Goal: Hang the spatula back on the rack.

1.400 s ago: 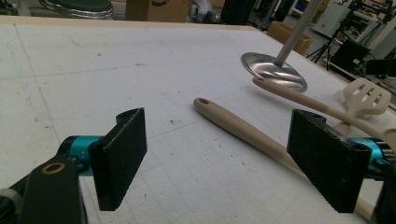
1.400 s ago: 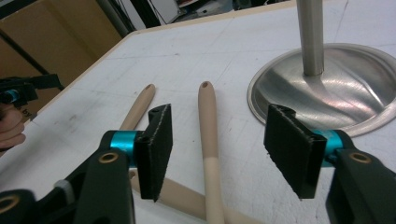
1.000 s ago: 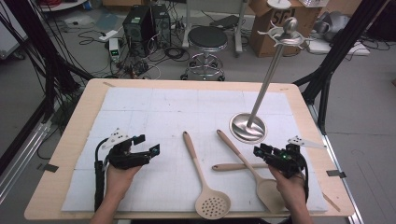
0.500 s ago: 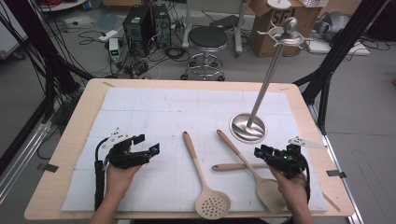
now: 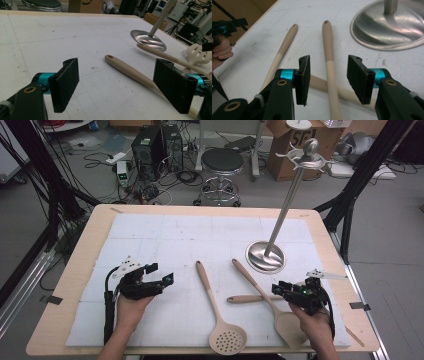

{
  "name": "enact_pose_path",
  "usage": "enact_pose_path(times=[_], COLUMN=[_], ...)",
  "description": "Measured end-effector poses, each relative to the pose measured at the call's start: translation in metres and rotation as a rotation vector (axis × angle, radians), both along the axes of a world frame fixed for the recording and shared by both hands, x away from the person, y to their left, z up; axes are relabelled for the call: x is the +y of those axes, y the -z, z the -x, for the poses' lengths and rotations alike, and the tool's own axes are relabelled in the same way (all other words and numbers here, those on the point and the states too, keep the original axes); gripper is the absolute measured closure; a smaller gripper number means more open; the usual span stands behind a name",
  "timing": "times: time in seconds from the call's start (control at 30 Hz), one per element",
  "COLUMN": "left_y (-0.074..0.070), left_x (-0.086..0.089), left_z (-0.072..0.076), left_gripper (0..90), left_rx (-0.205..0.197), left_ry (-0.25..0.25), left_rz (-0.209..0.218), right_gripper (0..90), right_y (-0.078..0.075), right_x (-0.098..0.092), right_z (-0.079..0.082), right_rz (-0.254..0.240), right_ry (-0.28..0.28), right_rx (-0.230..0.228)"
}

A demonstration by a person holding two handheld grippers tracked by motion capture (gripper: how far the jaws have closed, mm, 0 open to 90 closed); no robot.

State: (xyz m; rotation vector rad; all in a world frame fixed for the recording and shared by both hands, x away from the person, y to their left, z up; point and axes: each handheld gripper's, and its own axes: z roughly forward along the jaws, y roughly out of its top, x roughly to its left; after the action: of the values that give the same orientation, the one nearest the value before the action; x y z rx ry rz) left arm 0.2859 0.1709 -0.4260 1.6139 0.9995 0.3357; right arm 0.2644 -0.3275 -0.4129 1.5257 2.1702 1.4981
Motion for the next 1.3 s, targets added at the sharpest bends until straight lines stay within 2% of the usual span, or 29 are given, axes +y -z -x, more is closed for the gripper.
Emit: enact_pose_path(times=[0.33, 0.47, 0.63, 1.03, 1.17, 1.3], left_y=[0.000, 0.000, 0.000, 0.001, 0.001, 0.001], left_x=[0.001, 0.002, 0.002, 0.001, 0.002, 0.002], left_z=[0.002, 0.003, 0.003, 0.003, 0.003, 0.003], left_gripper=[21.4, 21.4, 21.4, 21.4, 21.4, 21.4], left_rx=[0.005, 0.004, 0.005, 0.005, 0.004, 0.007], left_ry=[0.004, 0.004, 0.004, 0.003, 0.000, 0.001], left_rz=[0.001, -0.001, -0.004, -0.004, -0.007, -0.008], right_gripper=[55.3, 55.9, 57.0, 57.6, 58.3, 58.5], right_y=[0.005, 0.007, 0.011, 0.013, 0.014, 0.014], right_x=[0.008, 0.011, 0.016, 0.020, 0.025, 0.025], right_z=[-0.006, -0.008, -0.010, -0.015, -0.015, -0.012], right_rz=[0.047, 0.064, 0.110, 0.132, 0.171, 0.181], right_ry=[-0.030, -0.041, -0.063, -0.068, -0.079, -0.084], right_rx=[0.088, 0.100, 0.141, 0.162, 0.182, 0.197])
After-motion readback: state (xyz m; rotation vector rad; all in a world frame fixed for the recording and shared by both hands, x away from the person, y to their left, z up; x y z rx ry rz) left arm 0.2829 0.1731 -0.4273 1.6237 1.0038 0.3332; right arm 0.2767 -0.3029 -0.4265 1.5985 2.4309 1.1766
